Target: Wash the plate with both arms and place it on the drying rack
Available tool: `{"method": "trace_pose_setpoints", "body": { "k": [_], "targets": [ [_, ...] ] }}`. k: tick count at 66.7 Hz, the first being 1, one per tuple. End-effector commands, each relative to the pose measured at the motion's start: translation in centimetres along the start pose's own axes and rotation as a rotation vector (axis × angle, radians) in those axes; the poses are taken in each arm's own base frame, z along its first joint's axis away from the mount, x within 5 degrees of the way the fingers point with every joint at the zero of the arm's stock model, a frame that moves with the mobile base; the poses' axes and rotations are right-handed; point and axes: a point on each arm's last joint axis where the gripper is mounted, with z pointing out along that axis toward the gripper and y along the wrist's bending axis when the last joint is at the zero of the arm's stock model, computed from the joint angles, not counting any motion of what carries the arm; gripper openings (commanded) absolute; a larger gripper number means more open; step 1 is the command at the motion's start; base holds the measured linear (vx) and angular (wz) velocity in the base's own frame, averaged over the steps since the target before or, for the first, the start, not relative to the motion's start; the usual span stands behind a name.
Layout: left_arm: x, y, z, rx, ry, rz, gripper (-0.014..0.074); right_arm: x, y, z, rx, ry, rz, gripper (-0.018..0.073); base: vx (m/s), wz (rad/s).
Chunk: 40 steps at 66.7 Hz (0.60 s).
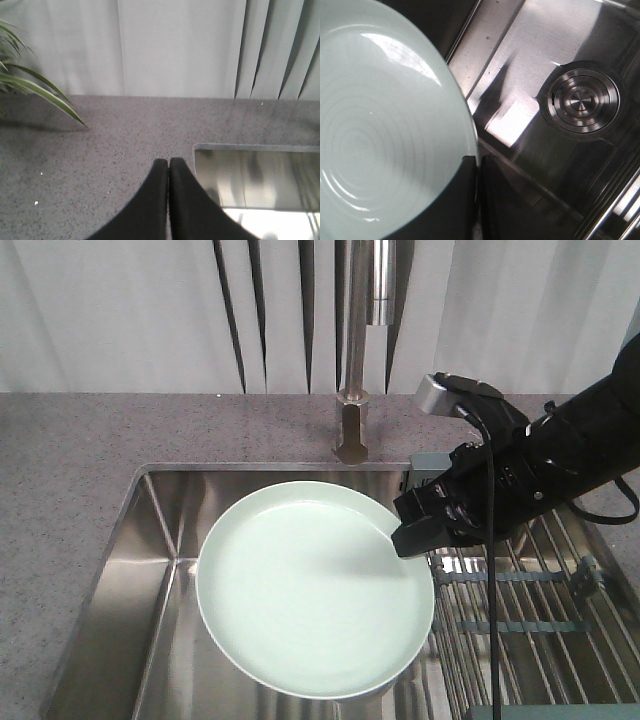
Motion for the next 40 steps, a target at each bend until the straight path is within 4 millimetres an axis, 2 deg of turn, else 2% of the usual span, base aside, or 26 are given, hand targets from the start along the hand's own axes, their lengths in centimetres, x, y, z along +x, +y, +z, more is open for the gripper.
{"method": "trace_pose_setpoints", "body": {
  "k": [1,12,21,28,40],
  "targets": [
    [-1.3,-0.1,0.9,0.010,-0.049,-0.010,-0.0006,-0.5,1.2,-1.7,-0.025,-0.084,-0.023,-0.0008,0.00,0.00],
    [-0.8,-0.1,2.5,0.005,0.030,-0.010,-0.0003,-0.5,1.2,-1.7,-0.025,-0.084,-0.023,-0.0008,0.00,0.00],
    [-0.5,-0.1,3.7,0.002,0.089,-0.005,0.0056,-0.5,1.2,-1.7,-0.025,-0.084,-0.023,-0.0008,0.00,0.00],
    [-0.6,-0.1,4.6,0.002,0.145,0.019,0.0163,-0.5,1.2,-1.7,-0.025,-0.084,-0.023,-0.0008,0.00,0.00],
    [-1.4,-0.2,6.3,0.004,0.250,0.046,0.0424,-0.5,1.2,-1.7,-0.025,-0.084,-0.023,-0.0008,0.00,0.00]
  ]
}}
